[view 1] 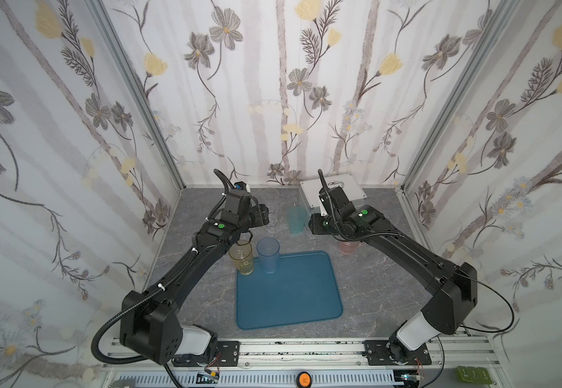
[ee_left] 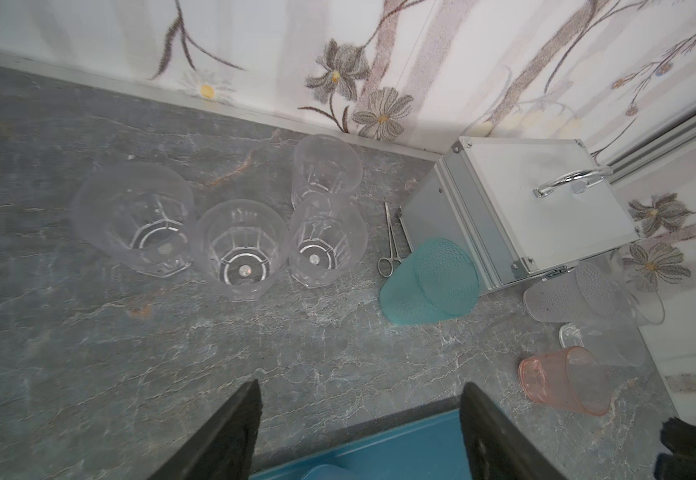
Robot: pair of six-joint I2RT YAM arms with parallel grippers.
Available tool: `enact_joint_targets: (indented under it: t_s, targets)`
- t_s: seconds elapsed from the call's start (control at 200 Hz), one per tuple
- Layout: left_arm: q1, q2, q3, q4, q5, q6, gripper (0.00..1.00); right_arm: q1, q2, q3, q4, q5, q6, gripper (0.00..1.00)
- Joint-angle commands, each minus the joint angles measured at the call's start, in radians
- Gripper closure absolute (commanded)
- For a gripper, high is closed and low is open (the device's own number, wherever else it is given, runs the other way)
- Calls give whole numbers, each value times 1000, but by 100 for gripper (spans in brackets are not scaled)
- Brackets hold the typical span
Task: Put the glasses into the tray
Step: 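Release the blue cup and raise the right gripper while the left arm reaches forward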
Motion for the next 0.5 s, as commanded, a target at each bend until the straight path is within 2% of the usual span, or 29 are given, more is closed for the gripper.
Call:
enact_joint_targets:
  t_s: [0.0,0.235,0.495]
  targets:
    - [-24,94,74,18,44,12,22,-30,-37,-67,113,29,26,55]
    - [-81,345,268,17,52,22,22,-51,-49,-179,166,24,20,41]
    - [-94,520,385,15,53,27,27,-53,-51,-226,187,37,14,39]
